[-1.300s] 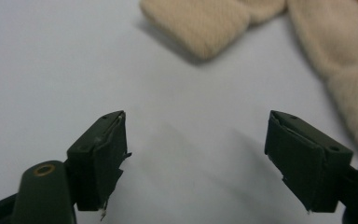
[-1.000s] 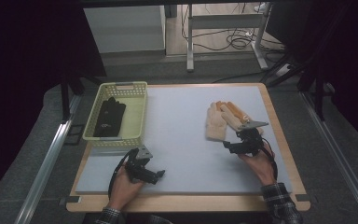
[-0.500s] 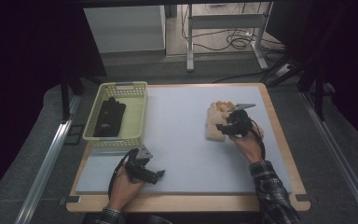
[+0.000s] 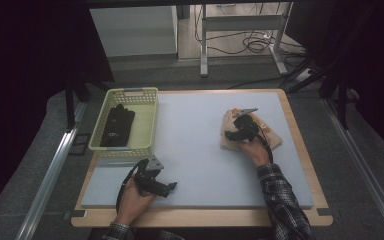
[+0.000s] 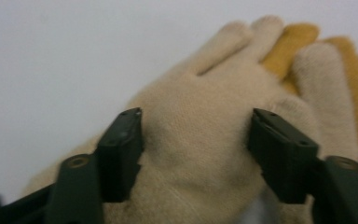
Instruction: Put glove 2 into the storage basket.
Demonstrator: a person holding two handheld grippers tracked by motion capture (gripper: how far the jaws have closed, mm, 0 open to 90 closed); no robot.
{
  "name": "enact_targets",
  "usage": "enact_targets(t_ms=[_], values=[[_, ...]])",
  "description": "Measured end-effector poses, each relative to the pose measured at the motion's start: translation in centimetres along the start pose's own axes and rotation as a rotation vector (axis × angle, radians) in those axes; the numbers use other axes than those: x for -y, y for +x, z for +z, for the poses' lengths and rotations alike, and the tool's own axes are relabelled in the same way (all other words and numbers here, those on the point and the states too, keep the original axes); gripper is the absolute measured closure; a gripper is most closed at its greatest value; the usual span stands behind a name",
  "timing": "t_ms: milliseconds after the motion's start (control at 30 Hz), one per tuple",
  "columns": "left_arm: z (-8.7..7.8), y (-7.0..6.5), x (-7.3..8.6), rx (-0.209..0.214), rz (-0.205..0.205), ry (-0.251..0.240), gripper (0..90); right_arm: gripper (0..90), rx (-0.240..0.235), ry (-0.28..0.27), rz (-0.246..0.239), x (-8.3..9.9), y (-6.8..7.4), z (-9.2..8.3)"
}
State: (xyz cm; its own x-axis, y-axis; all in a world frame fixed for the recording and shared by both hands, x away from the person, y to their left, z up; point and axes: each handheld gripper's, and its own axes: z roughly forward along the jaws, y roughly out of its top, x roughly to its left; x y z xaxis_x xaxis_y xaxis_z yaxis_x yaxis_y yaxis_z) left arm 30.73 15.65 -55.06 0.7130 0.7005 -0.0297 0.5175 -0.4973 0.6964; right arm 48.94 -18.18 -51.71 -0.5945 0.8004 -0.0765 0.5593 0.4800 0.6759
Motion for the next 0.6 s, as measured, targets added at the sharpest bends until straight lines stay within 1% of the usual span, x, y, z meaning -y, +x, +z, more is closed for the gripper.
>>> enact_targets(t_ms=[33, 133, 200, 267, 300, 367, 433, 500, 600], values=[[0.0, 0.0, 0.0, 0.000, 0.001, 0.000, 0.7, 47.7, 0.002, 0.000, 0.015, 0.1, -0.1, 0.1], [0.0, 0.0, 0.0, 0.000, 0.000, 0.000, 0.7, 57.3, 0.008, -0.010, 0.040, 0.4, -0.3, 0.1], [0.0, 0.0, 0.0, 0.000, 0.000, 0.000, 0.7, 62.1, 0.020, 0.009, 0.035, 0.2, -0.2, -0.1], [0.0, 0.0, 0.0, 0.000, 0.000, 0.000, 0.7, 64.4, 0.032, 0.018, 0.026, 0.0, 0.0, -0.2], [0.0, 0.0, 0.0, 0.000, 0.000, 0.000, 0.7, 65.2, 0.029, 0.017, 0.026, 0.0, 0.0, -0.2], [0.0, 0.0, 0.0, 0.000, 0.000, 0.001, 0.7, 66.6, 0.003, 0.009, 0.040, 0.0, -0.1, -0.4], [0.0, 0.0, 0.0, 0.000, 0.000, 0.000, 0.7, 70.6, -0.015, -0.010, 0.057, 0.0, -0.3, -0.7], [0.0, 0.0, 0.0, 0.000, 0.000, 0.001, 0.7, 75.7, -0.016, -0.031, 0.048, -0.1, -0.1, -1.2], [0.0, 0.0, 0.0, 0.000, 0.000, 0.000, 0.7, 79.2, -0.027, -0.045, 0.032, -0.3, 0.4, -1.9]])
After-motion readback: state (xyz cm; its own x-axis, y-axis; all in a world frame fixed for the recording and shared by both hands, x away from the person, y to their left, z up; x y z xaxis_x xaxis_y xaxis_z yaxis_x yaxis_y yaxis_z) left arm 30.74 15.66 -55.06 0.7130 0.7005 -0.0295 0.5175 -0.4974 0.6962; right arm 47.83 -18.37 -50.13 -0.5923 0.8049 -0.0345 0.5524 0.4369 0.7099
